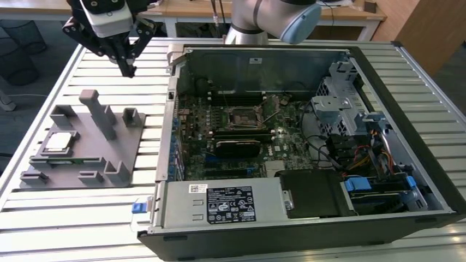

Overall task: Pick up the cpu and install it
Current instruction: 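Reach for the cpu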

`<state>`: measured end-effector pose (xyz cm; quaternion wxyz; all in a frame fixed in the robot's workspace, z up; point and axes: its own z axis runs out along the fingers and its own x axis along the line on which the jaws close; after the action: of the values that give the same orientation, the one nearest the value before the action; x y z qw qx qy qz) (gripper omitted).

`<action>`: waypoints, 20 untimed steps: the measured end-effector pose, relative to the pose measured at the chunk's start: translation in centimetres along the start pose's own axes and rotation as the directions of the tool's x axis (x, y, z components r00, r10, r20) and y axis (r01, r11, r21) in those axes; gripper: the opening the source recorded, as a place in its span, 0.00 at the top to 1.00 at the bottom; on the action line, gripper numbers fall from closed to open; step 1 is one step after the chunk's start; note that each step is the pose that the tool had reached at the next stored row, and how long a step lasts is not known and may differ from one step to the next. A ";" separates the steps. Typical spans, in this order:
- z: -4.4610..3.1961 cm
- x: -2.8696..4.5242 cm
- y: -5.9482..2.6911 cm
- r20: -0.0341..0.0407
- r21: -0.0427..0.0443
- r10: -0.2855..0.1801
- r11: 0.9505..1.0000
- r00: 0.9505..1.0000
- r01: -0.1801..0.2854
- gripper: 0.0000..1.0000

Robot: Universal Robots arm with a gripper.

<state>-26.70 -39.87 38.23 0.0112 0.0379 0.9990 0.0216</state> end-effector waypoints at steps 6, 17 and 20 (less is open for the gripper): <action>0.03 0.62 -0.04 0.000 0.000 0.000 1.000 1.000 0.000 0.89; 0.09 1.74 -0.13 0.000 0.000 0.000 1.000 1.000 0.000 0.89; 0.11 2.04 -0.15 0.000 0.000 0.000 1.000 1.000 0.000 0.89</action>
<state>-28.75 -39.86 38.08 0.0112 0.0379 0.9990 0.0216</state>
